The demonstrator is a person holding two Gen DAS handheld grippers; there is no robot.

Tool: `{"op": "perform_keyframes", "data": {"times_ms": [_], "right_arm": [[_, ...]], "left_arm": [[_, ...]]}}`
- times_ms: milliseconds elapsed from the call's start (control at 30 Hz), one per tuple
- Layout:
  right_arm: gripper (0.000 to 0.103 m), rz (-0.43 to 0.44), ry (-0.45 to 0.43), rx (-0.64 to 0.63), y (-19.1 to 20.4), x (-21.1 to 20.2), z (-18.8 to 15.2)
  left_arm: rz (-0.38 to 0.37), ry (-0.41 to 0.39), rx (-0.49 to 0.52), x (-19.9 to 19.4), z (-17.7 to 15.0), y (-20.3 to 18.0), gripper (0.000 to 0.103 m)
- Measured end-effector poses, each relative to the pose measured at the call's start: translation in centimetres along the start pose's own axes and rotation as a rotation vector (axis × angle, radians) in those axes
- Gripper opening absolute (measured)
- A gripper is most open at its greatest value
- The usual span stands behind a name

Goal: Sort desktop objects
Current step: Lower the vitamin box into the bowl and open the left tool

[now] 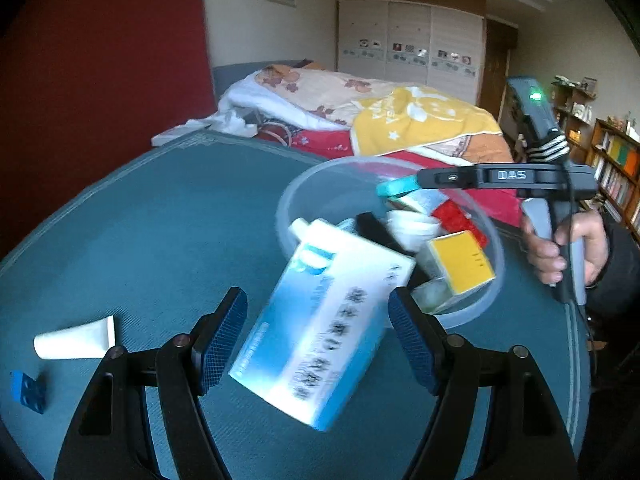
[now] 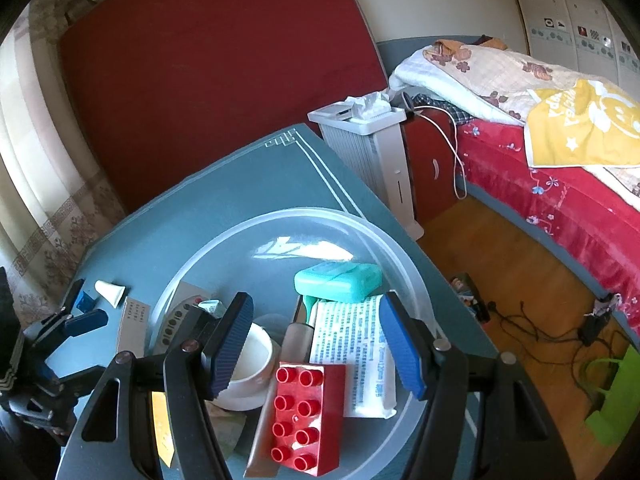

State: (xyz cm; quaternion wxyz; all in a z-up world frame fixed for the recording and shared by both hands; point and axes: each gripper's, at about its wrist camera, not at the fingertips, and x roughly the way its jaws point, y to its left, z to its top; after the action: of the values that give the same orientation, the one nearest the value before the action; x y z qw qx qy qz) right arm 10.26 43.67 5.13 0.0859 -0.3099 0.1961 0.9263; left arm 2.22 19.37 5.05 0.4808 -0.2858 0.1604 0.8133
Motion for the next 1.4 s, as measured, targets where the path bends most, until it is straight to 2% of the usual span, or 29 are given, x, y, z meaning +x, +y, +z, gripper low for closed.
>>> {"op": "perform_keyframes", "data": {"times_ms": [167, 267, 333, 467, 667, 833, 900, 1133, 1267, 1400], "right_arm": [[0.07, -0.006, 0.016, -0.007, 0.3, 0.5, -0.2], [0.07, -0.008, 0.017, -0.009, 0.3, 0.6, -0.3], [0.07, -0.008, 0.018, -0.007, 0.2, 0.7, -0.3], [0.07, -0.012, 0.02, -0.012, 0.3, 0.7, -0.5], [0.07, -0.012, 0.02, -0.011, 0.4, 0.7, -0.4], [0.07, -0.015, 0.019, -0.011, 0.5, 0.6, -0.4], [0.07, -0.014, 0.015, -0.008, 0.4, 0.4, -0.4], [0.07, -0.017, -0.002, -0.001, 0.2, -0.1, -0.1], [0.07, -0.015, -0.012, 0.002, 0.2, -0.4, 0.2], [0.07, -0.021, -0.024, 0.016, -0.2, -0.7, 0.5]], "left_arm": [[-0.016, -0.016, -0.058, 0.3, -0.2, 1.7, 0.079], [-0.066, -0.02, -0.08, 0.1, -0.6, 1.9, 0.079], [-0.093, -0.018, -0.091, 0.3, -0.8, 2.0, 0.083], [-0.126, -0.017, -0.073, 0.7, -1.0, 1.5, 0.084], [-0.103, 0.01, 0.02, 0.9, -1.5, -0.5, 0.084], [0.01, 0.05, 0.064, 1.7, -1.7, -1.6, 0.084], [0.026, 0.067, 0.043, 2.0, -1.7, -1.6, 0.082], [0.026, 0.016, -0.076, 0.7, -1.0, -1.0, 0.076], [0.043, -0.02, -0.131, 0.8, 1.2, -1.0, 0.076], [0.008, -0.039, -0.204, 2.2, 3.9, -1.2, 0.076]]}}
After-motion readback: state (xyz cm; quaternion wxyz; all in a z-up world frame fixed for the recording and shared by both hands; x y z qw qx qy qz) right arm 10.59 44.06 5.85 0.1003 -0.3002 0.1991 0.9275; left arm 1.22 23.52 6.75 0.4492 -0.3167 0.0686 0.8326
